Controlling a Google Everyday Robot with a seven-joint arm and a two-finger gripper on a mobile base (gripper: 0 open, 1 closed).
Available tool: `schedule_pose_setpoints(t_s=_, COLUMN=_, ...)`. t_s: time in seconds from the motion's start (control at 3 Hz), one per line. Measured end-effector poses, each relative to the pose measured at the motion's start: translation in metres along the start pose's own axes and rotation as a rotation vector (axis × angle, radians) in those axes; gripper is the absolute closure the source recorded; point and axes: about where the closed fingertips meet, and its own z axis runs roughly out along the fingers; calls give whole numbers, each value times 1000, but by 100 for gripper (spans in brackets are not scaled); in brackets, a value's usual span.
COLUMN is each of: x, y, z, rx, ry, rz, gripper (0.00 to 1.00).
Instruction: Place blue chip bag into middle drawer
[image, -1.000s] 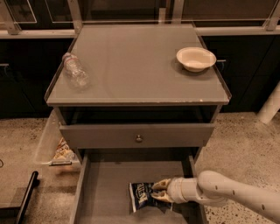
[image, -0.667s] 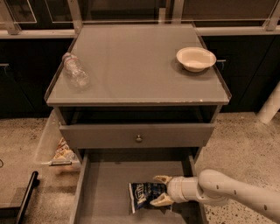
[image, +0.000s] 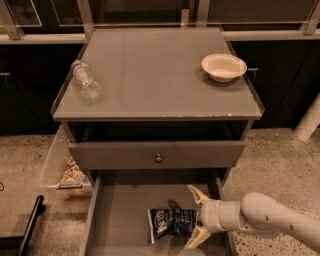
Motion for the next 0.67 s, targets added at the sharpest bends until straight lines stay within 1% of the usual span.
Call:
schedule_pose_setpoints(t_s=0.33, x=-18, y=3, z=-49, rx=28, ry=70, rz=-95, gripper=0)
schedule_pose_setpoints(t_s=0.67, x=-36, y=-11, z=-108, rx=67, ry=109, rz=-191, gripper=0)
